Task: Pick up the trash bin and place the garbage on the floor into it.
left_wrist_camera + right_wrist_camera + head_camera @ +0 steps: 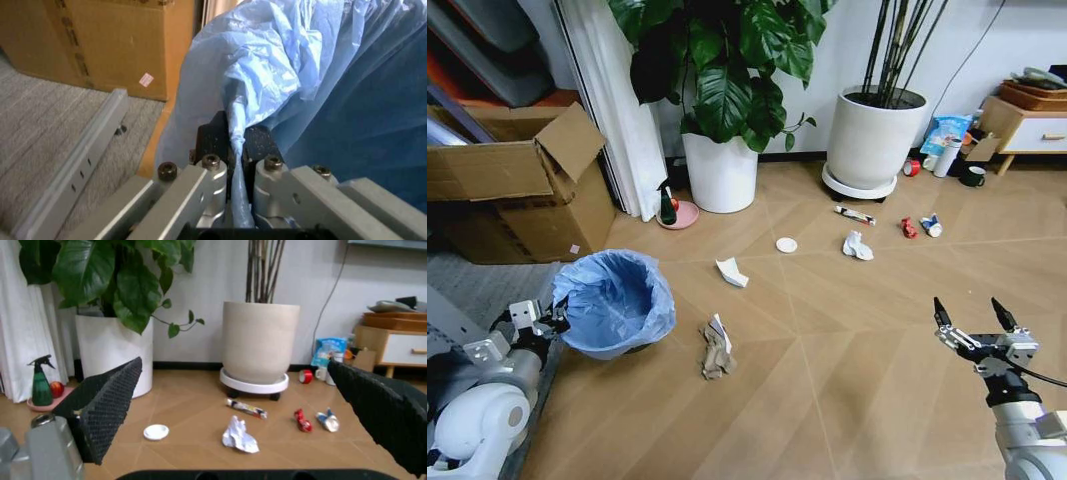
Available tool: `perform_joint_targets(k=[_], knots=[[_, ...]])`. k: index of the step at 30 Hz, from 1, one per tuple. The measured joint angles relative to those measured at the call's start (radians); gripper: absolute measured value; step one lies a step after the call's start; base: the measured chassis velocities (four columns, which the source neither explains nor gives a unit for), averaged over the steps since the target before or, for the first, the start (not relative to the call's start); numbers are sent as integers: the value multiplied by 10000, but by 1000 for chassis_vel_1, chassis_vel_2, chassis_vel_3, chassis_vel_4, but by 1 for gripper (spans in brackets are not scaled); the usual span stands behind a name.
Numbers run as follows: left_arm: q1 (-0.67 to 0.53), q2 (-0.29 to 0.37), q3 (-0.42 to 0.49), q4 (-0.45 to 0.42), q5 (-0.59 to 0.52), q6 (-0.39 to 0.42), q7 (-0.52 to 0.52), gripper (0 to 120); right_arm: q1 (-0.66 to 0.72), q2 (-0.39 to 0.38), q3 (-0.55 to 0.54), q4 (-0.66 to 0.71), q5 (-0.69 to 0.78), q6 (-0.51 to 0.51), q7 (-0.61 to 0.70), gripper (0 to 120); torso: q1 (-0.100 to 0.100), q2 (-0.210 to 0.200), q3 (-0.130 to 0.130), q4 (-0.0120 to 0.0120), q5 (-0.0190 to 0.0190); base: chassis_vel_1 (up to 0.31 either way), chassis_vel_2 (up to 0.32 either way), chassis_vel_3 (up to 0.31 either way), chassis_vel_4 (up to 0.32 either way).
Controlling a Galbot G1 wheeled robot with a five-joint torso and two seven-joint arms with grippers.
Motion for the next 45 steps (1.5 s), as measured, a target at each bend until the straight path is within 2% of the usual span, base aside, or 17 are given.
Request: perform_joint_targets(k=[11, 12, 15, 17, 20, 23, 25, 27, 29, 32, 33, 35, 36, 39, 40, 43, 45], knots=[[-19, -10, 39, -36, 7, -1, 18, 0, 50, -20, -61, -45, 1, 51, -79, 100, 0, 0, 1, -5, -5, -125, 237, 128, -245], [-20, 1, 20, -33, 7, -6, 17, 0, 72, -37, -63, -81, 1, 91, -131, 100, 0, 0, 0, 2, 10, -152, 212, 147, -201], [-13, 1, 21, -31, 6, -6, 17, 0, 90, -45, -82, -123, -1, 139, -157, 100, 0, 0, 0, 0, -10, -158, 211, 146, -184], [10, -4, 22, -30, 10, -7, 19, 0, 123, -80, -214, -176, -3, 215, -201, 100, 1, 0, 0, 0, 5, -115, 183, 112, -181], [53, -5, 27, -45, 12, -15, 20, 0, 171, -177, -499, -182, -2, 142, -254, 100, 3, 0, 2, -3, -12, -88, 148, 73, -138], [126, -1, 14, -112, 15, -25, 20, 0, 302, -329, -959, -282, 98, 135, -360, 100, 3, 0, 2, -2, -2, -35, 61, 14, -35], [348, 25, -78, -277, 15, -68, 20, 0, 573, -714, -2029, -627, 322, 54, -485, 100, 0, 0, -1, -3, -5, 10, -25, -5, 10], [408, 36, -97, -312, 15, -81, 21, 0, 631, -812, -2233, -716, 372, 31, -509, 100, 0, 0, -1, -1, -3, 19, -50, -11, 70], [731, 115, -198, -459, 53, -159, 24, 0, 981, -1426, -3420, -1211, 917, -330, -854, 100, -1, 0, -2, 2, -5, 16, -30, -13, 14], [852, 164, -206, -491, 93, -194, 26, 0, 1194, -1615, -3884, -1431, 1098, -478, -921, 100, -1, 0, -1, 2, -5, 0, 0, 0, 0], [958, 231, -204, -519, 174, -225, 27, 0, 1516, -1745, -4421, -1725, 1186, -641, -950, 100, -1, 0, -2, 0, -7, 0, 0, 0, 0], [1190, 353, -175, -668, 271, -237, -11, 0, 2430, -1806, -5801, -2576, 1192, -1076, -979, 100, -1, 0, 0, 0, -1, 0, 0, 0, 0], [1190, 353, -175, -668, 271, -237, -11, 0, 2430, -1806, -5801, -2576, 1192, -1076, -979, 100, -1, 0, 0, 0, -1, 0, 0, 0, 0], [1576, 494, -216, -815, 286, -251, -59, 0, 3706, -1756, -7804, -4017, 1207, -1460, -815, 100, 0, 0, 0, -2, 0, 0, 0, 0, 0], [1576, 494, -216, -815, 286, -251, -59, 0, 3706, -1756, -7804, -4017, 1207, -1460, -815, 100, 0, 0, 0, -2, 0, 0, 0, 0, 0], [1945, 515, -356, -902, 379, -331, -13, 0, 4783, -1513, -9254, -5173, 1237, -1604, -699, 100, 0, 0, 0, 0, -7, 0, 0, 0, 0], [2012, 483, -399, -935, 421, -354, -4, 0, 5113, -1354, -9663, -5472, 1249, -1615, -693, 100, 0, 0, 0, 0, -2, 0, 0, 0, 0]])
